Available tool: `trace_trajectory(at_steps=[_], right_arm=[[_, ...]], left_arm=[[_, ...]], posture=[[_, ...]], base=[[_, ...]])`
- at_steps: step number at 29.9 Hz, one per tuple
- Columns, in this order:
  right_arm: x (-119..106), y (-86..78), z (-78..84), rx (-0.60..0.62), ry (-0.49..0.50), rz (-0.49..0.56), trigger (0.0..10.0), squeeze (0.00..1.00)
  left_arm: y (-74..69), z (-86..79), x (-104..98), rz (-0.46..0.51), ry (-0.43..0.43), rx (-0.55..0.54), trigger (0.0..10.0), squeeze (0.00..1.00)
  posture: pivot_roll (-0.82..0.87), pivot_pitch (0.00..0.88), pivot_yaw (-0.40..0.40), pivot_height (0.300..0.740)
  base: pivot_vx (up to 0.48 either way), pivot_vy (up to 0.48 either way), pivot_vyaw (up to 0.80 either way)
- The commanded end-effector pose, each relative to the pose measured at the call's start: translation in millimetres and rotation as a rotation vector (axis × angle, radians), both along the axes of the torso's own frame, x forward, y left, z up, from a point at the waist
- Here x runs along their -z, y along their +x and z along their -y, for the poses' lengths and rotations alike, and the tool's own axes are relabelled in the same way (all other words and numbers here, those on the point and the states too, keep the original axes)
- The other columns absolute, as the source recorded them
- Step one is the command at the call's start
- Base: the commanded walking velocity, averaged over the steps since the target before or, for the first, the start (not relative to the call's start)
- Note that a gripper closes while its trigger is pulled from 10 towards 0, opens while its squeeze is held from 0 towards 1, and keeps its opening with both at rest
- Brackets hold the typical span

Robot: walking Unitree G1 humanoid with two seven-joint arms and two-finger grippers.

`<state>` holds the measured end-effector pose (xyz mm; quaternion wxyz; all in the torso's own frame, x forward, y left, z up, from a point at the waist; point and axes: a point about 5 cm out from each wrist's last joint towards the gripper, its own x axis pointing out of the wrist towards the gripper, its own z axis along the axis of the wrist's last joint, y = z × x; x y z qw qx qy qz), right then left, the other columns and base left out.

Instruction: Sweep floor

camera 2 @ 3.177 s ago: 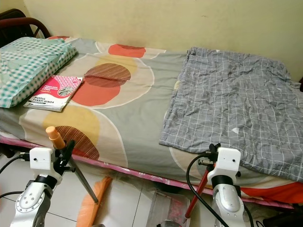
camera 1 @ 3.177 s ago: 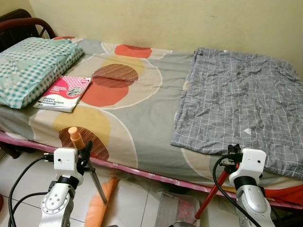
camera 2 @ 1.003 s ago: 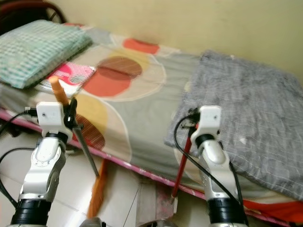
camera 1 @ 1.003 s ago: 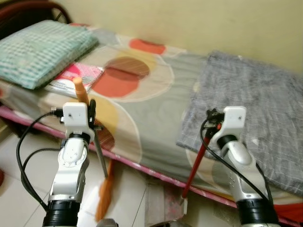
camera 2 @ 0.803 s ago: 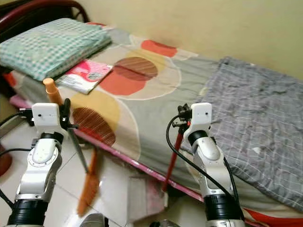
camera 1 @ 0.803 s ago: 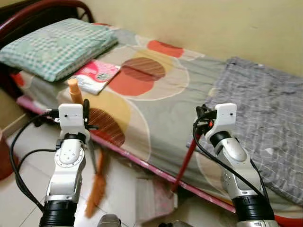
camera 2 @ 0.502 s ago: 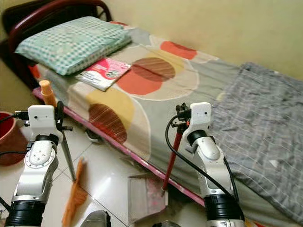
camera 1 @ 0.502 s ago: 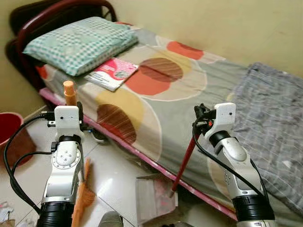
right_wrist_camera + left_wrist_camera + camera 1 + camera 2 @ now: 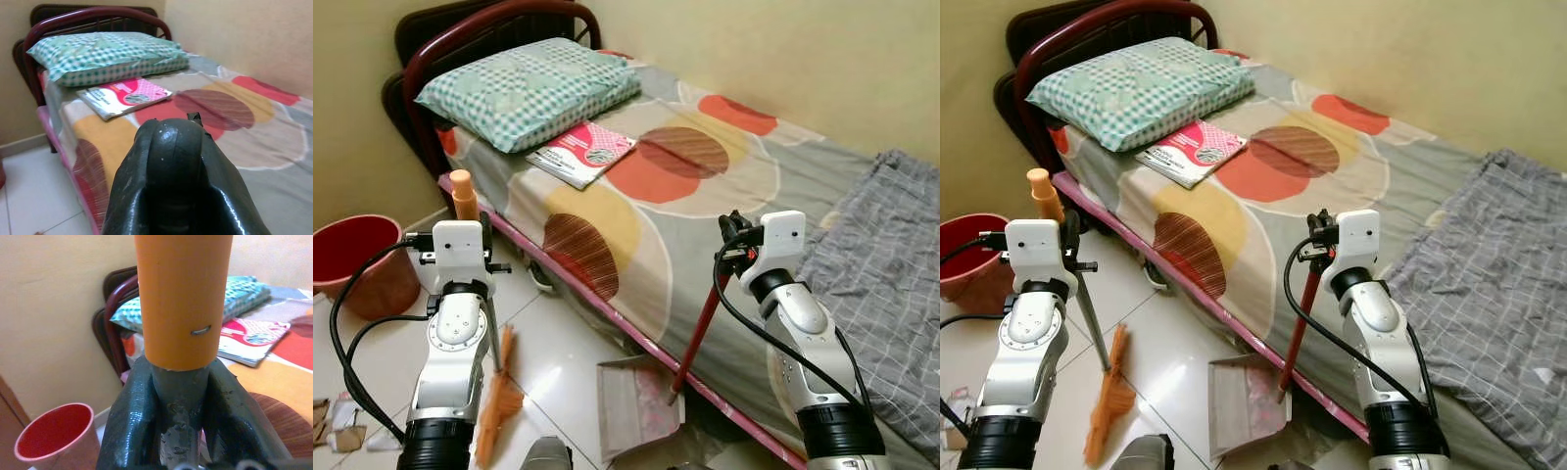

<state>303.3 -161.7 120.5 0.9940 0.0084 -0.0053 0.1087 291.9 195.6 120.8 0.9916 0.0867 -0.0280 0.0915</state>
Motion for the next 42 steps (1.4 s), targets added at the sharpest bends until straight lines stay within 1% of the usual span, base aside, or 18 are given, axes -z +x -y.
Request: trace_trajectory(at_steps=[1,9,12,15,17,19,21,23,32,36,42], right_arm=[[-16,5.2,-1.5,-0.007,0.003,0.074,10.0,0.0],[-14,6.4,-1.3,-0.004,0.011,0.069,10.0,0.0],[-13,5.9,-1.1,-0.002,0.012,0.068,10.0,0.0],[-10,4.3,2.4,0.013,0.015,0.059,10.0,0.0],[-9,4.4,2.8,0.017,0.016,0.056,10.0,0.0],[-9,5.1,2.5,0.019,0.017,0.059,10.0,0.0],[-9,5.1,2.5,0.02,0.017,0.059,10.0,0.0],[-9,5.1,2.8,0.027,0.022,0.056,10.0,0.0],[-6,6.3,5.4,0.062,0.025,0.041,10.0,0.0],[0,7.0,6.5,0.061,0.033,-0.011,10.0,0.0],[7,8.3,4.8,0.054,0.025,-0.05,10.0,0.0]], left_arm=[[1.1,-1.4,0,-0.001,0.03,-0.008,10.0,0.0],[1.7,0.9,-1,-0.001,0.029,0.001,10.0,0.0],[1.5,2.0,-1,-0.001,0.042,0.015,10.0,0.0],[-1.5,2.8,5,-0.026,-0.016,0.039,10.0,0.0],[-2.0,3.4,7,-0.034,-0.026,0.045,10.0,0.0],[-1.4,4.6,9,-0.045,-0.063,0.062,10.0,0.0],[-1.1,5.2,9,-0.047,-0.072,0.07,10.0,0.0],[0.2,9.8,9,-0.052,-0.099,0.11,10.0,0.0],[2.5,14.4,9,-0.054,-0.119,0.142,10.0,0.0],[2.4,14.1,10,-0.06,-0.125,0.146,10.0,0.0],[2.7,14.6,12,-0.067,-0.15,0.143,10.0,0.0]], posture=[[-0.02,0.018,-0.069,0.74],[-0.02,0.02,-0.068,0.74],[-0.02,0.02,-0.068,0.74],[-0.02,0.02,-0.068,0.74],[-0.02,0.02,-0.068,0.74],[-0.01,0.02,-0.069,0.74],[-0.01,0.02,-0.069,0.74],[-0.01,0.018,-0.067,0.74],[-0.01,0.004,-0.064,0.74],[-0.01,0.004,-0.064,0.74],[-0.01,0.0,-0.074,0.74]], base=[[0.0,0.0,0.78],[0.0,0.0,0.78],[0.0,0.0,0.78],[0.0,0.0,0.78],[0.0,0.0,0.78],[0.0,0.0,0.78],[0.0,0.0,0.78],[0.0,0.0,0.78],[0.0,0.0,0.78],[0.0,0.0,0.79],[0.0,0.0,0.78]])
